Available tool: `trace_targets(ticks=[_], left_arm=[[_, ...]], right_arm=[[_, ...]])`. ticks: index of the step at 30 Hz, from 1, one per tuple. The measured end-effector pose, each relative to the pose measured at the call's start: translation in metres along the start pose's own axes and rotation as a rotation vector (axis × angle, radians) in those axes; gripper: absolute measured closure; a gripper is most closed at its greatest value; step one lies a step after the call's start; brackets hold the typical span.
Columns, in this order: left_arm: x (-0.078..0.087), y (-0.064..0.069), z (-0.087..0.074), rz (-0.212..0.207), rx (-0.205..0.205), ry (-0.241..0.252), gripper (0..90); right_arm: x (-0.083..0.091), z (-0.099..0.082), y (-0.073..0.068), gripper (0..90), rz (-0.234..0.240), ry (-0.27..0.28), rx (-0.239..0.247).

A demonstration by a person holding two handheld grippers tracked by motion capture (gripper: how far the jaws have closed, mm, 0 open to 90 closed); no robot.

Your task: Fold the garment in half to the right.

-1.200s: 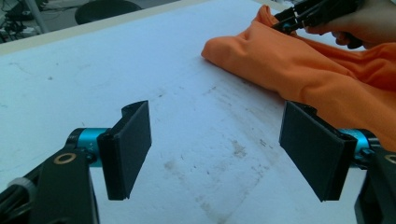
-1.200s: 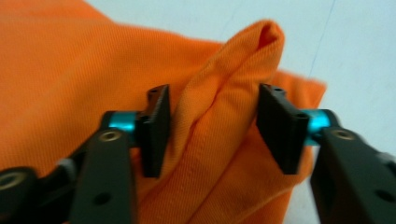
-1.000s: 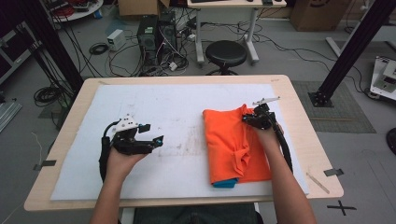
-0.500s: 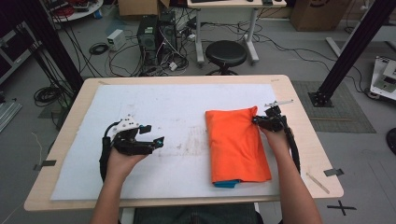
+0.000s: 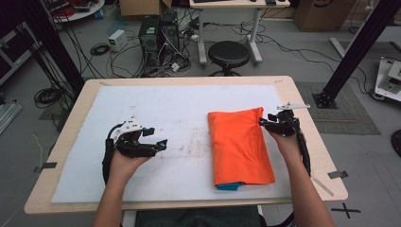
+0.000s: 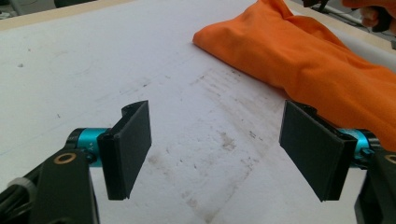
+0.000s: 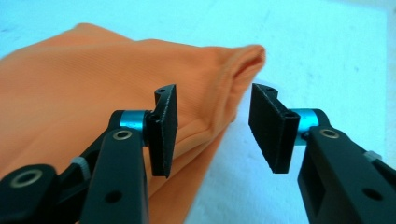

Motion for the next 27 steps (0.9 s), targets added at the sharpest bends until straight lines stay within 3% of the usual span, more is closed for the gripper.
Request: trace_targets(ticks=[10, 18, 22, 23, 24, 27], left_arm=[[0.001, 0.0, 0.002, -0.003, -0.016, 0.03, 25.2], [0.004, -0.001, 0.002, 0.005, -0.009, 0.044, 25.2], [0.002, -0.001, 0.002, 0.001, -0.014, 0.038, 25.2], [0.001, 0.0, 0.002, 0.001, -0.014, 0.036, 25.2], [0.0, 0.0, 0.003, -0.001, -0.018, 0.034, 25.2], [-0.002, 0.003, 0.004, -0.009, -0.024, 0.034, 25.2]], right_arm=[[0.035, -0.025, -0.031, 45.2, 0.045, 0.037, 0.126], [0.043, -0.061, -0.046, 39.9, 0.074, -0.024, 0.16], [0.041, -0.087, -0.048, 38.7, 0.077, -0.074, 0.145], [0.039, -0.093, -0.049, 40.3, 0.08, -0.096, 0.142], [0.036, -0.099, -0.05, 47.7, 0.087, -0.122, 0.145], [0.037, -0.103, -0.055, 71.5, 0.137, -0.126, 0.164]])
Point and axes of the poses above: each handheld gripper's, and its own axes: x roughly backward along the jaws, z roughly out of its top, y roughly to its right, the point moved 5 cm from there along -x, roughly forward along the jaws, and after that the axes turned 14 degrees about -x, right-handed, at the moved point
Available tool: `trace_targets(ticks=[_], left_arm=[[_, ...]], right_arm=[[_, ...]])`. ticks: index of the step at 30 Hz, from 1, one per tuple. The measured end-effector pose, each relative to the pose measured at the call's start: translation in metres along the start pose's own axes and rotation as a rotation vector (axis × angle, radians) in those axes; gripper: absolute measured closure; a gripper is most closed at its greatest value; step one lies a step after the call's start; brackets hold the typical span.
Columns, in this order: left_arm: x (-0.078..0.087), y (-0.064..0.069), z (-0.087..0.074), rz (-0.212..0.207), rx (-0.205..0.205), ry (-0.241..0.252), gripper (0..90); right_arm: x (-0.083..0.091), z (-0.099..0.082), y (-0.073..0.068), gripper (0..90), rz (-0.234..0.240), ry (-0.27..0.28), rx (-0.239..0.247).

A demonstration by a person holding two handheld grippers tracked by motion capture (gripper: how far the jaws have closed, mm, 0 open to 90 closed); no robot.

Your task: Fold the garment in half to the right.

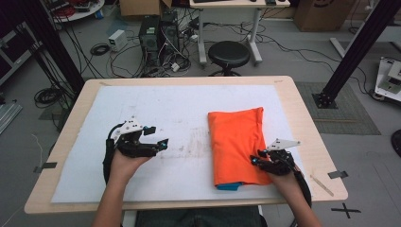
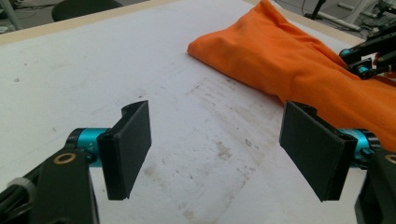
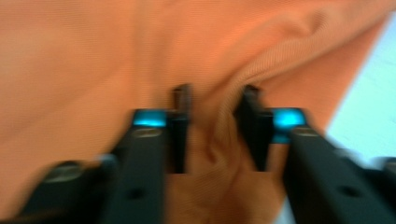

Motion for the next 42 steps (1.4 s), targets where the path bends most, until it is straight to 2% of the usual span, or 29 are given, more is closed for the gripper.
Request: trace_targets(ticks=[1, 3, 6, 11, 13, 15, 18, 19, 20, 21, 24, 28, 32, 34, 38, 40, 42], left_arm=[[-0.001, 0.001, 0.0, -0.003, -0.004, -0.003, 25.2], [-0.003, 0.002, 0.0, -0.006, -0.007, -0.007, 25.2], [-0.005, 0.002, 0.0, -0.01, -0.012, -0.016, 25.2], [-0.004, 0.002, 0.0, -0.006, -0.008, -0.007, 25.2], [-0.003, 0.002, 0.0, -0.004, -0.01, -0.009, 25.2], [-0.004, 0.003, 0.0, -0.008, -0.011, -0.01, 25.2], [-0.005, 0.004, 0.001, -0.012, -0.015, -0.012, 25.2], [-0.005, 0.004, 0.001, -0.011, -0.021, -0.015, 25.2], [-0.005, 0.004, 0.001, -0.012, -0.02, -0.015, 25.2], [-0.006, 0.004, 0.0, -0.012, -0.018, -0.017, 25.2], [-0.006, 0.003, 0.0, -0.008, -0.017, -0.019, 25.2], [-0.003, 0.002, 0.0, 0.0, -0.011, -0.011, 25.2], [-0.001, 0.0, 0.0, 0.007, -0.005, -0.002, 25.2], [0.0, -0.001, 0.0, 0.008, -0.004, 0.002, 25.2], [0.001, -0.001, 0.0, 0.009, -0.002, 0.002, 25.2], [0.0, -0.001, 0.001, 0.01, 0.0, 0.002, 25.2], [0.001, -0.001, 0.001, 0.01, 0.0, 0.003, 25.2]], right_arm=[[0.0, 0.0, -0.003, 77.0, 0.005, -0.004, 0.016], [0.002, 0.001, -0.005, 85.6, -0.03, -0.005, 0.049], [0.007, 0.004, -0.004, 87.3, -0.029, 0.002, 0.036], [0.031, 0.013, 0.004, 87.4, -0.041, 0.053, 0.012], [0.035, 0.014, 0.01, 87.3, -0.048, 0.042, -0.005], [0.03, 0.01, 0.017, 87.0, -0.046, 0.002, -0.039], [0.017, -0.002, 0.03, 83.8, -0.09, -0.059, -0.069], [0.016, -0.003, 0.033, 79.8, -0.065, -0.032, -0.093], [0.018, -0.002, 0.035, 77.2, -0.064, -0.031, -0.112], [0.02, -0.001, 0.036, 75.1, -0.075, -0.028, -0.104], [0.028, 0.008, 0.029, 63.2, -0.102, 0.036, -0.065], [0.034, 0.019, 0.007, 52.0, -0.076, 0.116, -0.003], [0.032, 0.027, -0.019, 47.4, -0.04, 0.134, 0.054], [0.03, 0.028, -0.024, 47.4, -0.04, 0.132, 0.083], [0.024, 0.033, -0.027, 47.4, -0.007, 0.125, 0.082], [0.019, 0.034, -0.036, 47.4, 0.032, 0.125, 0.102], [0.013, 0.034, -0.049, 46.7, 0.058, 0.12, 0.145]])
Point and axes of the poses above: each handheld gripper's, and its own axes: x roughly backward along the jaws, z roughly out of its top, y roughly to its right, the point moved 5 cm from there along -x, roughly forward along the jaws, and after that the axes turned 14 degrees about -x, right-handed, at the moved point
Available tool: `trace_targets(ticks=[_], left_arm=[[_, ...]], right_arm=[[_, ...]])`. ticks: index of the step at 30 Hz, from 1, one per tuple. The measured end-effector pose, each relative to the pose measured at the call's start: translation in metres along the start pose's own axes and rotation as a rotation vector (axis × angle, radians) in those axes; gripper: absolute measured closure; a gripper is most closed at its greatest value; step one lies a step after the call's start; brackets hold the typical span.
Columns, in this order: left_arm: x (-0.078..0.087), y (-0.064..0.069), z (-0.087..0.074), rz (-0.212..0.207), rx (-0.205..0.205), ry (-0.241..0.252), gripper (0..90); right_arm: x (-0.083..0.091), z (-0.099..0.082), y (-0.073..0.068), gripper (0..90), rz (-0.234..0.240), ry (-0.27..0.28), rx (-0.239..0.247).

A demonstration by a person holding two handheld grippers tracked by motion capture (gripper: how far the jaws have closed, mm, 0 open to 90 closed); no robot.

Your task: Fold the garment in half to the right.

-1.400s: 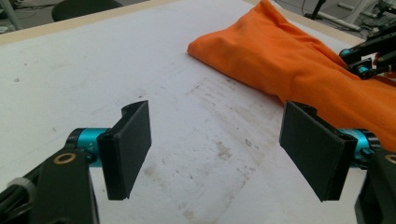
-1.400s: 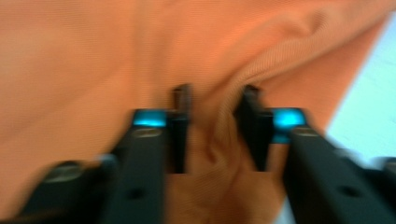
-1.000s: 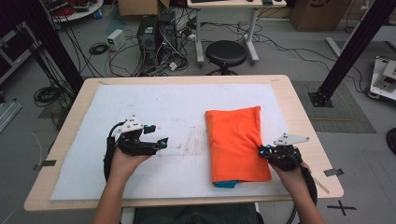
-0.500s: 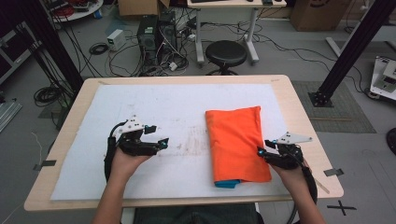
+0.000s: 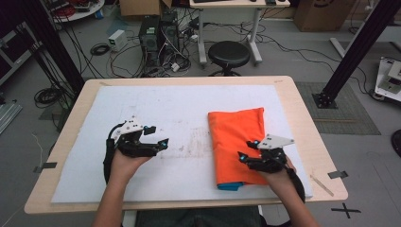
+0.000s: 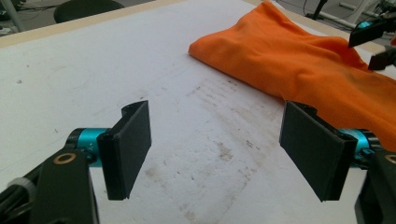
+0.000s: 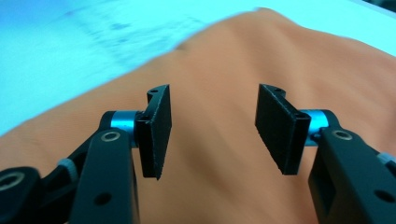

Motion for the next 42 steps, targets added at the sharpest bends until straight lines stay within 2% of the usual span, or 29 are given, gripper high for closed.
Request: trace_targets(ticks=[3, 6, 7, 10, 15, 18, 19, 21, 24, 26, 29, 31, 34, 37, 40, 42], left_arm=[[0.001, 0.0, 0.0, 0.0, -0.002, 0.0, 25.2], [0.001, -0.001, 0.0, 0.002, -0.001, -0.001, 25.2], [0.001, -0.001, -0.001, 0.002, -0.001, -0.003, 25.2], [0.0, -0.001, -0.001, 0.004, -0.003, -0.006, 25.2], [0.0, 0.0, -0.001, 0.001, -0.004, -0.009, 25.2], [0.001, 0.0, -0.001, 0.001, 0.002, -0.001, 25.2], [0.002, -0.001, -0.001, 0.002, 0.001, -0.001, 25.2], [0.003, -0.002, -0.001, 0.01, 0.006, 0.002, 25.2], [0.004, -0.004, -0.001, 0.013, 0.003, -0.002, 25.2], [0.004, -0.004, -0.001, 0.01, 0.005, -0.001, 25.2], [0.004, -0.005, -0.001, 0.014, 0.006, 0.002, 25.2], [0.004, -0.005, -0.001, 0.016, 0.007, -0.004, 25.2], [0.003, -0.006, -0.003, 0.015, 0.012, -0.006, 25.2], [0.002, -0.007, -0.004, 0.015, 0.013, -0.011, 25.2], [0.002, -0.008, -0.005, 0.017, 0.016, -0.012, 25.2], [0.002, -0.009, -0.006, 0.016, 0.017, -0.015, 25.2]], right_arm=[[-0.013, -0.003, -0.019, 46.5, 0.032, -0.034, 0.059], [-0.028, -0.016, -0.035, 46.9, 0.065, -0.099, 0.094], [-0.031, -0.021, -0.041, 48.2, 0.071, -0.124, 0.106], [-0.033, -0.03, -0.052, 51.9, 0.059, -0.136, 0.138], [-0.03, -0.03, -0.055, 51.5, 0.068, -0.138, 0.143], [-0.024, -0.023, -0.05, 45.5, 0.105, -0.12, 0.13], [-0.021, -0.018, -0.045, 45.3, 0.106, -0.104, 0.126], [-0.012, -0.005, -0.033, 44.8, 0.073, -0.064, 0.105], [-0.006, 0.013, -0.006, 44.0, 0.014, -0.03, 0.05], [-0.006, 0.024, 0.014, 43.4, -0.036, -0.027, 0.019], [-0.013, 0.038, 0.044, 43.1, -0.093, -0.024, -0.023], [-0.02, 0.047, 0.065, 42.8, -0.131, -0.03, -0.073], [-0.033, 0.06, 0.1, 42.9, -0.234, -0.046, -0.119], [-0.046, 0.072, 0.131, 43.3, -0.31, -0.064, -0.175], [-0.06, 0.079, 0.158, 48.6, -0.343, -0.075, -0.252], [-0.07, 0.076, 0.17, 66.1, -0.321, -0.084, -0.312]])
Point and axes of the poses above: each handheld gripper's, and its own axes: x roughly backward along the jaws, z roughly out of its top, y roughly to its right, the point moved 5 cm from there along -x, roughly forward along the jaws, and after that the axes turned 14 degrees about -x, right-handed, at the moved point
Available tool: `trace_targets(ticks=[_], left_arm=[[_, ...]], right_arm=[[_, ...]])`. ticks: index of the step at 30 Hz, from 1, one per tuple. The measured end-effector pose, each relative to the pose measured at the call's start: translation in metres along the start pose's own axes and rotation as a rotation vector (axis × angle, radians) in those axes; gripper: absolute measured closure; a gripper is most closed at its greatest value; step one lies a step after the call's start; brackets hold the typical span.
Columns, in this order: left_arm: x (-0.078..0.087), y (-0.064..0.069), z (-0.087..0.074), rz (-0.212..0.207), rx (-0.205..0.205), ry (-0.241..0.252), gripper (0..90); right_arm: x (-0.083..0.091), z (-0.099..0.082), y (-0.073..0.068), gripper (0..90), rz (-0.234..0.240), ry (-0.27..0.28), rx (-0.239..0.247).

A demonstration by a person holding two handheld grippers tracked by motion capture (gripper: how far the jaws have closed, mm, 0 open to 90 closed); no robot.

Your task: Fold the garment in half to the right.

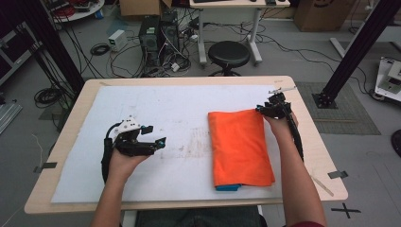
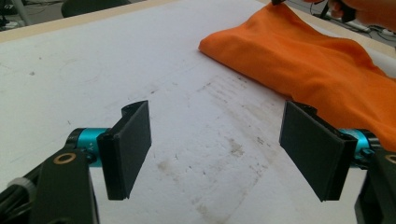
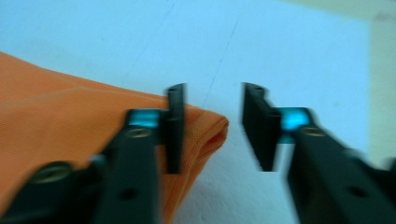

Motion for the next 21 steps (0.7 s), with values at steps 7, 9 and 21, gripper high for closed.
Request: trace_targets(ticks=[7, 9, 21], left_arm=[[0.002, -0.004, -0.003, 0.013, 0.013, -0.004, 25.2], [0.001, -0.004, -0.003, 0.011, 0.012, -0.005, 25.2], [-0.003, 0.0, -0.004, 0.002, 0.006, -0.015, 25.2]], right_arm=[[-0.009, -0.005, 0.019, 87.3, -0.024, -0.026, -0.055], [-0.009, -0.008, 0.023, 87.1, -0.038, -0.031, -0.047], [0.013, 0.001, -0.014, 48.2, 0.03, 0.062, 0.058]])
Point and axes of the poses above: each handheld gripper's, and its own axes: x roughly backward along the jaws, z roughly out of its top, y roughly to its right, the point moved 5 cm from there along -x, roughly forward along the jaws, and after that the axes turned 14 degrees about -x, right-handed, at the moved point
